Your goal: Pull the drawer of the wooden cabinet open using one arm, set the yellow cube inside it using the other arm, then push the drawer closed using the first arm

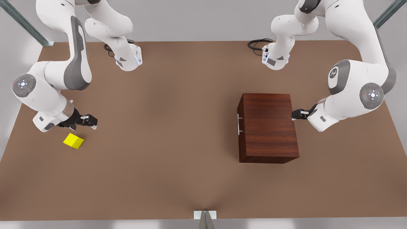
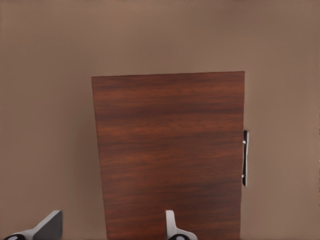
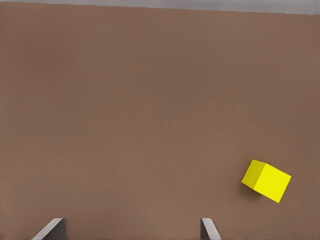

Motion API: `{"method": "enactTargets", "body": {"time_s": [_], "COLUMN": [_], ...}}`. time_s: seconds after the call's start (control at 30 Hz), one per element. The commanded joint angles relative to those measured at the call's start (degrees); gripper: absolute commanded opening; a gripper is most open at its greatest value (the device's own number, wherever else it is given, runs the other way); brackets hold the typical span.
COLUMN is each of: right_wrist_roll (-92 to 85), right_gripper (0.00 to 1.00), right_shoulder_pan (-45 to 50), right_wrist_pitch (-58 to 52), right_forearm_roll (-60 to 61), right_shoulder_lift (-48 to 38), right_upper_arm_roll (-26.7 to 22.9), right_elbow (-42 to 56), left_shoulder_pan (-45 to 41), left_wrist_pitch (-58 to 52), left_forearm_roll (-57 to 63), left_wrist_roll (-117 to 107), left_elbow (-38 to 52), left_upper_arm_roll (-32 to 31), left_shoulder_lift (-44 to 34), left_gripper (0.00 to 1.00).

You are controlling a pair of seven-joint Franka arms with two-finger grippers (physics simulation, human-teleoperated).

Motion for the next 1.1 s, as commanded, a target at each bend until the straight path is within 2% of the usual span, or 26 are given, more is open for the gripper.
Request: {"method": "enactTargets", "body": {"time_s": [0.0, 0.03, 0.17, 0.2, 0.27, 0.3, 0.37, 0.47, 0.57, 0.6, 0.73, 0.8, 1.07], "right_wrist_roll": [-2.47, -2.04, -2.04, -2.04, -2.04, -2.04, -2.12, -2.12, -2.21, -2.21, -2.04, -2.12, -1.95], "right_gripper": [1.0, 1.0, 1.0, 1.0, 1.0, 1.0, 1.0, 1.0, 1.0, 1.0, 1.0, 1.0, 1.0], "right_shoulder_pan": [-1.81, -1.46, -1.46, -1.46, -1.46, -1.46, -1.37, -1.29, -1.29, -1.37, -1.55, -1.55, -1.55], "right_wrist_pitch": [-5.38, -5.82, -5.82, -5.82, -5.82, -5.82, -5.82, -5.73, -5.55, -5.64, -5.55, -5.64, -5.73], "right_forearm_roll": [-0.66, -4.18, -4.27, -4.18, -4.18, -4.18, -4.18, -4.27, -4.36, -4.18, -4.1, -4.1, -3.92], "right_shoulder_lift": [0.02, 0.1, 0.37, 0.45, 0.54, 0.63, 0.89, 0.98, 0.98, 0.98, 0.98, 0.98, 1.07], "right_upper_arm_roll": [-0.28, -0.01, 0.07, 0.07, -0.01, -0.01, 0.07, 0.07, 0.07, 0.07, -0.01, -0.1, -0.28], "right_elbow": [1.45, 1.54, 1.72, 1.63, 1.63, 1.63, 1.72, 1.72, 1.72, 2.42, 2.68, 3.12, 3.04], "left_shoulder_pan": [-0.42, -0.68, -0.77, -3.22, -14.46, -19.75, -26.43, -33.64, -36.1, -36.72, -36.19, -35.93, -33.9], "left_wrist_pitch": [2.75, 2.84, 0.64, 0.64, -0.41, -0.5, -0.59, 0.2, 0.64, 1.52, 2.4, 2.83, 8.81], "left_forearm_roll": [0.09, 0.0, 5.8, 6.33, 16.25, 16.53, 16.61, 17.66, 23.29, 24.0, 23.65, 23.56, 19.25], "left_wrist_roll": [-3.76, -4.02, -3.31, -3.32, -12.23, -25.1, -35.56, -50.33, -53.15, -47.62, -31.71, -29.68, -32.32], "left_elbow": [0.03, 0.11, 0.73, 1.08, 2.22, 2.58, 0.38, 3.62, 4.07, 4.25, 7.06, 10.05, 9.96], "left_upper_arm_roll": [-0.19, -0.1, 0.25, -0.54, -0.46, -0.46, -0.46, -0.46, -0.54, -0.11, 0.07, 0.07, -0.1], "left_shoulder_lift": [-0.06, -0.15, -1.11, -0.94, -0.76, -0.5, 0.03, 6.18, 10.22, 11.28, 14.09, 17.87, 21.83], "left_gripper": [1.0, 1.0, 1.0, 1.0, 1.0, 1.0, 1.0, 1.0, 1.0, 1.0, 1.0, 1.0, 1.0]}}
